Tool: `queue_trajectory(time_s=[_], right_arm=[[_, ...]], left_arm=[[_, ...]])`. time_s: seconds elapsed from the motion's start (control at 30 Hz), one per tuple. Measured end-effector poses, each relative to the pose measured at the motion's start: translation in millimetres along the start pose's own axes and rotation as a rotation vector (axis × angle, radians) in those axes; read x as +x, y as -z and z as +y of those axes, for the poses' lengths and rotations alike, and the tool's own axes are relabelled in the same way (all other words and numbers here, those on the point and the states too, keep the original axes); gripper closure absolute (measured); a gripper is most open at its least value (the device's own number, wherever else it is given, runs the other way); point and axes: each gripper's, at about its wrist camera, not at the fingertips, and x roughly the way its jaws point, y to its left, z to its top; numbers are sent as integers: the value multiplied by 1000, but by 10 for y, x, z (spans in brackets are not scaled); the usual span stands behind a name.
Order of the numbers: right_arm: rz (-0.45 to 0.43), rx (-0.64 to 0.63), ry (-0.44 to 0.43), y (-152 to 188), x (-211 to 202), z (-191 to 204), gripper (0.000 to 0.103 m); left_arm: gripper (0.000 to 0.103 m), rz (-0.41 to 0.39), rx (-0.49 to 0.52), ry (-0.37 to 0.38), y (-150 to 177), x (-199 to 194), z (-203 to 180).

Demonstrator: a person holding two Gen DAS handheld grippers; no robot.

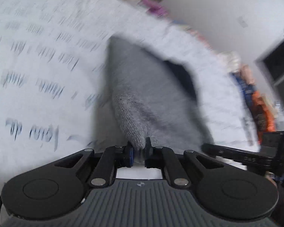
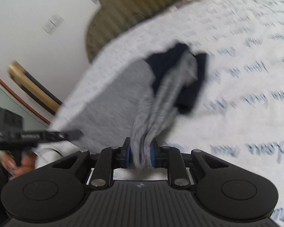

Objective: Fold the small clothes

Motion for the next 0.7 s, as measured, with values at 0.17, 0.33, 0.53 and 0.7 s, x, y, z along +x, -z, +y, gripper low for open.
queue_trajectory(time_s=[0.17, 0.33, 0.53, 0.7], right_arm=[[-18, 120, -43, 151, 59, -274, 79], [-160, 60, 9, 128, -380, -10, 62], [-211, -68, 25, -220, -119, 448, 14], [-90, -117, 139, -334, 606, 377, 15]], left_arm=[[67, -78, 3, -44, 148, -38, -57], [37, -294, 239, -183, 416, -471, -525], [36, -282, 411, -274, 520, 120, -852], [30, -269, 417, -323, 542, 408, -815]])
